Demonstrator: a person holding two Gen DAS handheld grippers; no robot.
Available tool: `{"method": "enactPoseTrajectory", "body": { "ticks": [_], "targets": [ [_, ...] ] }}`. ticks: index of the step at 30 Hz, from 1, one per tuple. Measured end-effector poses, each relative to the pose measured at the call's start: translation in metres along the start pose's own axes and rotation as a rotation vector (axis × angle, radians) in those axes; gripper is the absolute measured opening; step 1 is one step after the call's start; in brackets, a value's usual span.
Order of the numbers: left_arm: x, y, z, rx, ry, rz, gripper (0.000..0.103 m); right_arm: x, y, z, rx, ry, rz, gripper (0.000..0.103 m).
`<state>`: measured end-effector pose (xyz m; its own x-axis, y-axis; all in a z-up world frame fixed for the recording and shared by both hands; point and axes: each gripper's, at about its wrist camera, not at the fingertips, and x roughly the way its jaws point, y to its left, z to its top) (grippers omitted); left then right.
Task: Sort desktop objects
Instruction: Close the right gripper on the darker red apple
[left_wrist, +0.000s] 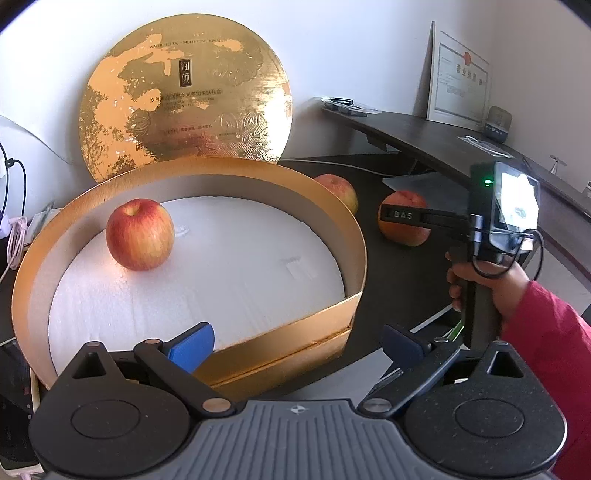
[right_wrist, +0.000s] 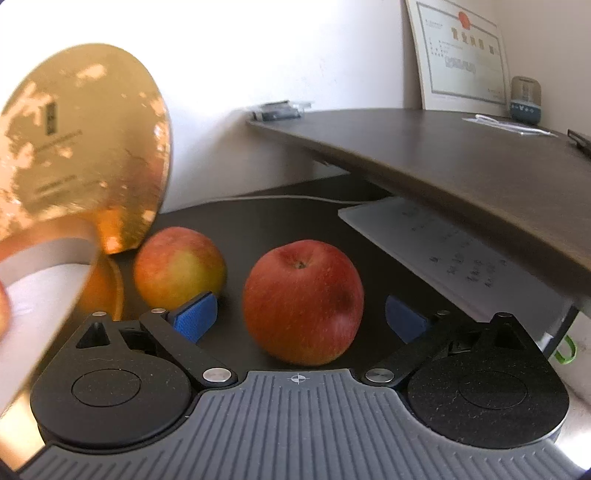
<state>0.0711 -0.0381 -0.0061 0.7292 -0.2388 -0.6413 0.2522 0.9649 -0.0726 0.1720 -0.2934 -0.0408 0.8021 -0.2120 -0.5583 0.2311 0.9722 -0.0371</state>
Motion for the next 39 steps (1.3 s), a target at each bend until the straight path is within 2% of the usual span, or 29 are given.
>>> {"method": "enactPoseTrajectory", "body": {
  "ticks": [10, 13, 16, 19, 24, 33, 39],
  "targets": [
    [0.006, 0.004, 0.001, -0.001, 0.015, 0.017, 0.100, 0.046, -0.001, 0.001, 0.003, 0.047, -0.042, 0.100],
    [0.006, 0.004, 0.001, -0.002, 0.017, 0.018, 0.100, 0.051, 0.000, 0.002, 0.004, 0.056, -0.054, 0.097],
    [0.006, 0.004, 0.000, -0.005, 0.019, 0.018, 0.100, 0.052, -0.001, 0.002, 0.028, 0.071, -0.035, 0.088],
    [0.006, 0.006, 0.000, -0.008, 0.022, 0.019, 0.099, 0.053, 0.002, 0.003, 0.032, 0.080, -0.048, 0.087],
    [0.004, 0.007, -0.001, -0.013, 0.017, 0.022, 0.100, 0.051, 0.003, 0.006, 0.043, 0.104, -0.070, 0.085],
    [-0.009, 0.014, -0.005, -0.027, -0.003, 0.017, 0.100, 0.029, 0.014, -0.004, 0.027, 0.122, -0.017, 0.085],
    [-0.025, 0.021, -0.011, -0.045, -0.033, 0.011, 0.100, 0.000, 0.022, 0.001, 0.007, 0.100, -0.008, 0.085]
  ]
}}
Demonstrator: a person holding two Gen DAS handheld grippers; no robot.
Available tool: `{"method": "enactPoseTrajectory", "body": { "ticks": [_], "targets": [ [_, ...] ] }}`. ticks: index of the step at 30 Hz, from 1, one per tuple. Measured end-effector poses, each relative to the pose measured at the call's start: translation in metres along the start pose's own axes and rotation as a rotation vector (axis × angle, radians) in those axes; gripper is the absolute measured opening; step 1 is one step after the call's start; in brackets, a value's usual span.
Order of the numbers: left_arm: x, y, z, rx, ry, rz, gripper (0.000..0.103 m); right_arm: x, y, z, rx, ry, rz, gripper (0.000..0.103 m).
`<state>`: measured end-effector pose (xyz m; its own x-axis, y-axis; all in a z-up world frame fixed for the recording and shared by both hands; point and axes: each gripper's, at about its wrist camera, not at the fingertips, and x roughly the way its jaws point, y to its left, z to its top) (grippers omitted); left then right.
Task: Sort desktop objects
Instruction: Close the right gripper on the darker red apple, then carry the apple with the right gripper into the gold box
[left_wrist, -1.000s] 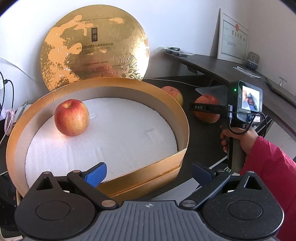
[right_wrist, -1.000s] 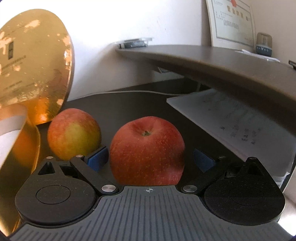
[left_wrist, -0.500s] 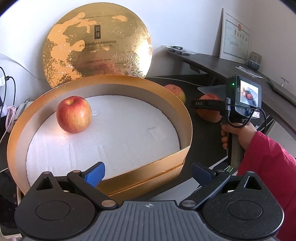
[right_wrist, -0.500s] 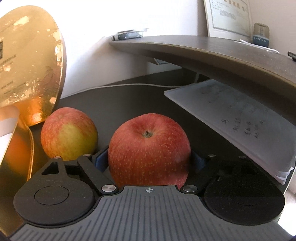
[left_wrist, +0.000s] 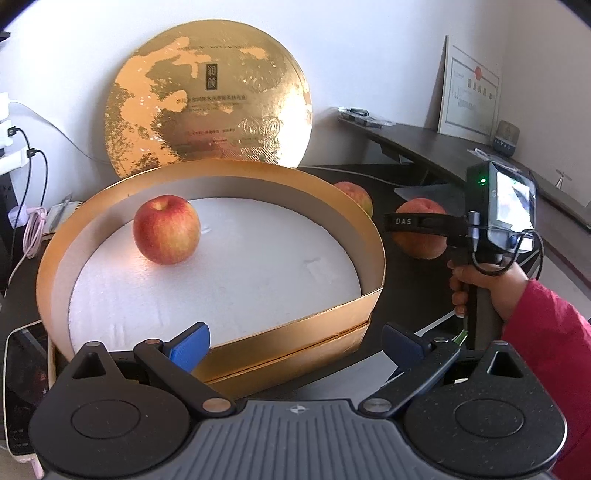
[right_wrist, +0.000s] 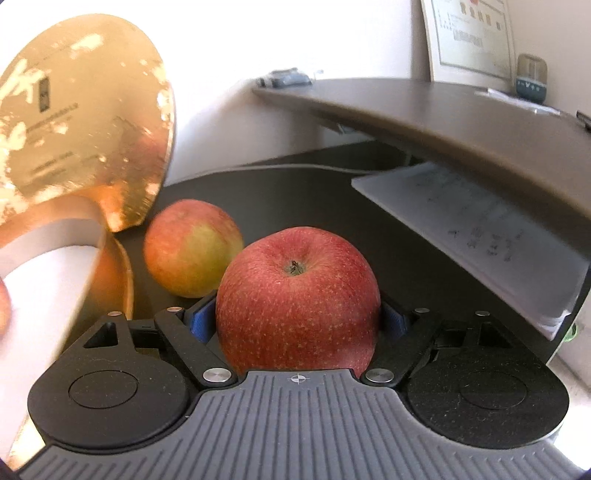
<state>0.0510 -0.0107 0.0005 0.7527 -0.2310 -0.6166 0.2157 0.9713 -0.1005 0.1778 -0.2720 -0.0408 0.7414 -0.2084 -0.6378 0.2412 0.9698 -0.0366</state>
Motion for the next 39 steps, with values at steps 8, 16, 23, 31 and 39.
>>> {"method": "enactPoseTrajectory", "body": {
  "ticks": [8, 16, 23, 31, 39],
  "targets": [
    [-0.026, 0.013, -0.010, -0.036, -0.052, -0.018, 0.100, -0.065, 0.031, 0.024, -0.067, -0.114, 0.059, 0.085],
    [-0.044, 0.041, -0.024, -0.088, -0.089, -0.006, 0.100, -0.107, 0.101, 0.047, -0.164, -0.162, 0.189, 0.085],
    [-0.049, 0.065, -0.032, -0.122, -0.101, -0.006, 0.100, -0.085, 0.163, 0.041, -0.228, -0.060, 0.261, 0.085],
    [-0.045, 0.085, -0.033, -0.147, -0.105, -0.013, 0.100, -0.028, 0.204, 0.036, -0.320, 0.127, 0.215, 0.085],
    [-0.037, 0.093, -0.031, -0.161, -0.093, -0.014, 0.100, 0.015, 0.213, 0.035, -0.346, 0.231, 0.146, 0.085]
  ]
}}
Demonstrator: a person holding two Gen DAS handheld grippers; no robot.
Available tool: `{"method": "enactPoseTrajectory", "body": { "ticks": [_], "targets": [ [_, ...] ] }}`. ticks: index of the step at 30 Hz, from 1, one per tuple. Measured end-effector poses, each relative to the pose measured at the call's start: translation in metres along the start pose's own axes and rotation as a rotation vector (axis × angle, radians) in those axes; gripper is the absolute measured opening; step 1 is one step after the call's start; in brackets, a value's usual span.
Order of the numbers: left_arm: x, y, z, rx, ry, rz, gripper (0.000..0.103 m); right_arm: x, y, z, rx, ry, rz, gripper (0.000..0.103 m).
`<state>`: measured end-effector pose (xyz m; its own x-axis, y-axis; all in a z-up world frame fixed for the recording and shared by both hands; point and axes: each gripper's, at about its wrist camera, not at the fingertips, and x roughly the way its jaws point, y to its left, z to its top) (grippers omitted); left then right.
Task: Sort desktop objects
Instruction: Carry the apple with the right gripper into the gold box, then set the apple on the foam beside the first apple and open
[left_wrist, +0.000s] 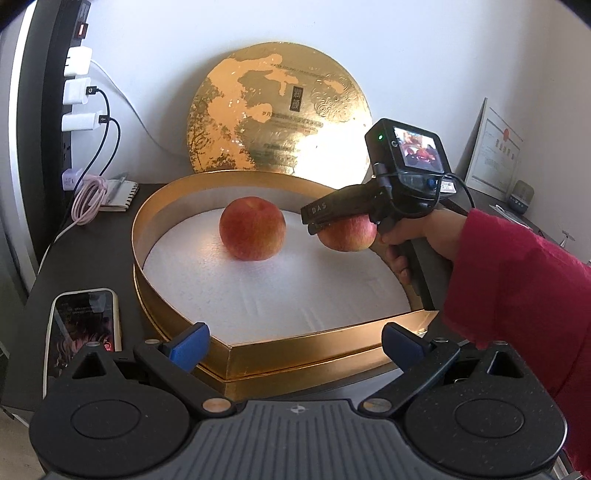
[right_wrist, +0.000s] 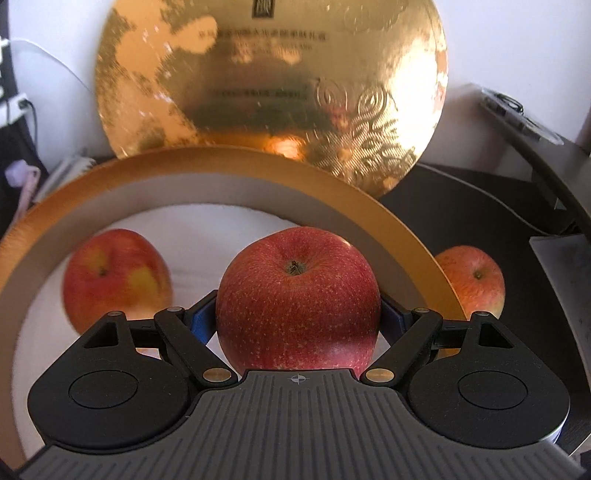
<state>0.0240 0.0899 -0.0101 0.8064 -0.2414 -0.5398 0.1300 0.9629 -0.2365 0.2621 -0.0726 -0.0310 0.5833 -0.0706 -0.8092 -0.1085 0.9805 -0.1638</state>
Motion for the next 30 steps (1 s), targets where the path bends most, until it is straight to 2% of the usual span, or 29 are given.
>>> {"method": "enactPoseTrajectory", "body": {
  "ticks": [8, 15, 19, 25, 30],
  "targets": [
    [0.002, -0.001, 0.001, -0.001, 0.008, -0.002, 0.100, 0.018, -0.001, -0.001, -0.010, 0.103, -0.010, 0.085],
    [0.000, -0.001, -0.001, -0.007, 0.015, 0.014, 0.100, 0.019, 0.001, -0.003, -0.032, 0.114, -0.018, 0.086],
    [-0.002, -0.002, -0.002, -0.007, 0.021, 0.025, 0.100, 0.017, -0.004, -0.003, 0.014, 0.146, -0.012, 0.086],
    [-0.006, -0.004, -0.004, -0.006, 0.024, 0.032, 0.100, 0.010, 0.001, -0.006, -0.041, 0.161, -0.051, 0.094],
    [-0.013, -0.008, -0.006, 0.006, 0.018, 0.038, 0.100, -0.007, 0.003, -0.010, -0.052, 0.125, -0.070, 0.096]
  ]
}}
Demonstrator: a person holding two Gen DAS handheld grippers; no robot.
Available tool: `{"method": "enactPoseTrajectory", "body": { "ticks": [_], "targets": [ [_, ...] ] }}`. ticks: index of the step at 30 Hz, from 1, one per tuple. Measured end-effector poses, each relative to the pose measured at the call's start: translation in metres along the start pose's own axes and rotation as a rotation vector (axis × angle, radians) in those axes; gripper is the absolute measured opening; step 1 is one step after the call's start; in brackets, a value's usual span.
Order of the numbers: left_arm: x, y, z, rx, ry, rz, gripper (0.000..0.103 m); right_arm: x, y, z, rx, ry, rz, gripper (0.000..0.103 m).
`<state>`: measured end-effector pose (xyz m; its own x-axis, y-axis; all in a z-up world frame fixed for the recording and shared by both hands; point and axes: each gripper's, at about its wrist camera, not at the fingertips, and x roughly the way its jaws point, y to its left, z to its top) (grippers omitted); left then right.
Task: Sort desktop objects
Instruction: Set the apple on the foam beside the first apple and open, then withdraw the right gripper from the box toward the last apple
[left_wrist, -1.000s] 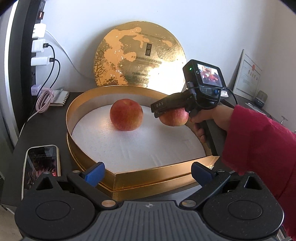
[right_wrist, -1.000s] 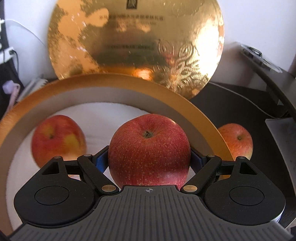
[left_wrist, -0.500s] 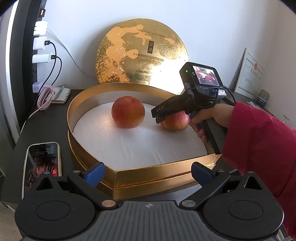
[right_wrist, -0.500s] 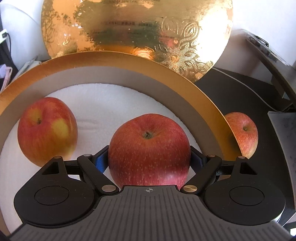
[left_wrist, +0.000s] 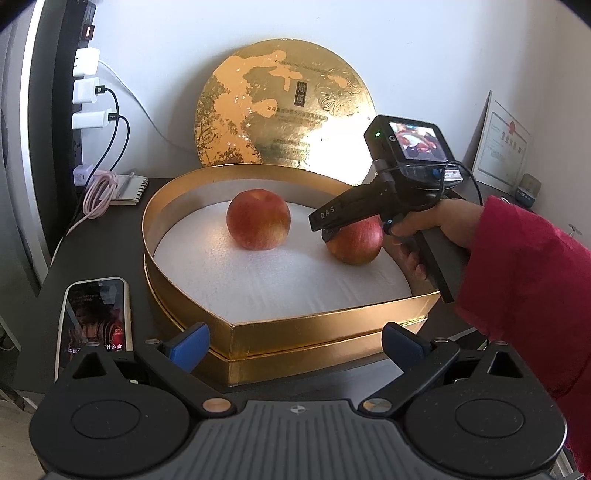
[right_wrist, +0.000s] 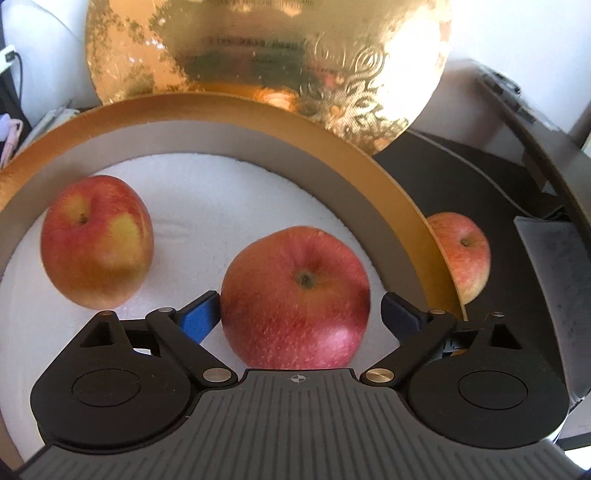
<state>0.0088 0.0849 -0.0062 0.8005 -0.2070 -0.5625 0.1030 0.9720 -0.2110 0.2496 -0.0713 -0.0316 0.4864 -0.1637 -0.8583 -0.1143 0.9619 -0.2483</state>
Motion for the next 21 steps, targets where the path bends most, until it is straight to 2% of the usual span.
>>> {"method": "enactPoseTrajectory", "body": {
  "ticks": [4, 10, 21],
  "targets": [
    [-0.005, -0.005, -0.002, 0.009, -0.005, 0.001, 0.100, -0.025, 0.000, -0.007, -0.006, -0.057, 0.000, 0.097],
    [-0.012, -0.015, -0.005, 0.025, -0.007, 0.010, 0.100, -0.070, -0.009, -0.026, 0.030, -0.147, 0.047, 0.098],
    [-0.017, -0.037, -0.011, 0.044, 0.014, 0.046, 0.100, -0.131, -0.037, -0.086, 0.099, -0.264, 0.151, 0.099]
  ]
}}
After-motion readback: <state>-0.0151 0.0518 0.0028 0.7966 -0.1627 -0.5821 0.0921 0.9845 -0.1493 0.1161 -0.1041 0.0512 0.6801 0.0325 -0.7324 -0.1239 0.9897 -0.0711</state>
